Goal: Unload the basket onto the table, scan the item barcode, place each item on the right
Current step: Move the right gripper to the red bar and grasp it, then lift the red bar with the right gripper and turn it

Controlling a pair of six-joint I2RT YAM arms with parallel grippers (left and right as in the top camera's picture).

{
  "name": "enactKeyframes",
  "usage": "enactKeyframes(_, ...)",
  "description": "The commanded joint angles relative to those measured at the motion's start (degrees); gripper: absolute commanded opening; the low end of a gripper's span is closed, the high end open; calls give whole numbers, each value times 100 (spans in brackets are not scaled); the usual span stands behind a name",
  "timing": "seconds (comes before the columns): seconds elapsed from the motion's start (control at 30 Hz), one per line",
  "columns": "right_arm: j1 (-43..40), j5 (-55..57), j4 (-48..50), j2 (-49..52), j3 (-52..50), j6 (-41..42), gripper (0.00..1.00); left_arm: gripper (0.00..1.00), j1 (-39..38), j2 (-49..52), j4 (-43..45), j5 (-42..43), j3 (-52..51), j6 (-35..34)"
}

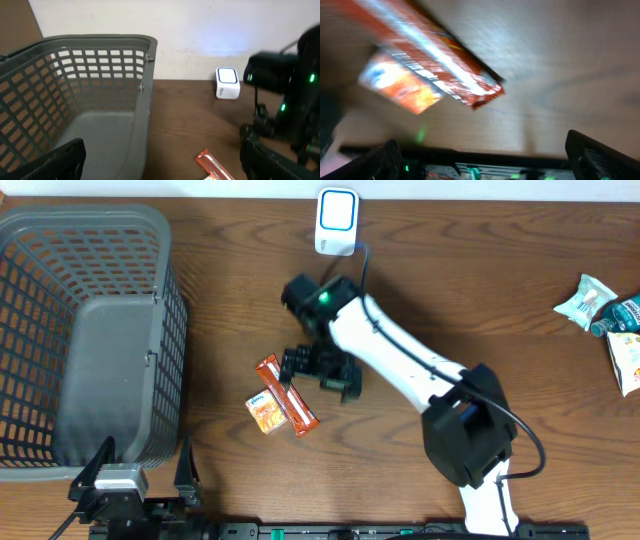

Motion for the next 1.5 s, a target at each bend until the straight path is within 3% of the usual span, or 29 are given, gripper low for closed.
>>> enactKeyframes(0.0, 177, -238, 522, 17, -680, 1639, 99, 98, 35, -28, 17, 11, 24, -26)
enactKeyframes(0.17, 341, -688, 1665, 17, -1475, 1670, 88, 98, 35, -28, 17, 9, 24, -26)
enactKeyframes(0.33, 378, -459, 2455, 17, -1956, 2070, 61, 98, 35, -28, 17, 9, 24, -26)
enactKeyframes(0.4, 380, -219, 2684, 17, -2107, 2068, 41, 98, 35, -28, 17, 9, 24, -26)
enactKeyframes(0.47, 378, -70, 2811, 17, -2271, 2068, 4, 98, 35, -28, 17, 11, 24, -26)
enactKeyframes(0.5, 378, -35, 2844, 17, -2332, 2065, 1, 98, 35, -28, 17, 11, 24, -26)
enactKeyframes(0.6, 365, 332, 2857, 17, -2463, 1794, 1, 98, 35, -28, 17, 9, 24, -26)
enactKeyframes(0.83, 98, 1902, 2750, -260, -2361, 22, 1, 98, 35, -28, 17, 11, 24, -26)
enactKeyframes(1.0, -131, 3388, 2601, -748, -2356, -339, 1, 98, 35, -28, 17, 11, 24, -26)
enactKeyframes(1.17, -197, 3316, 2601, -1156, -2356, -632, 4, 98, 35, -28, 17, 9, 24, -26)
enactKeyframes(1.27, -203, 2959, 2601, -1259, -2356, -284, 50, 98, 35, -28, 17, 11, 24, -26)
enactKeyframes(1.3, -216, 2813, 2599, -1268, -2356, -48, 60, 98, 35, -28, 17, 9, 24, -26)
enactKeyframes(1.4, -304, 2308, 2629, -1270, -2358, 629, 79, 98, 35, -28, 17, 9, 24, -26)
enactKeyframes(1.47, -367, 2234, 2796, -1270, -2358, 667, 84, 98, 35, -28, 17, 9, 24, -26)
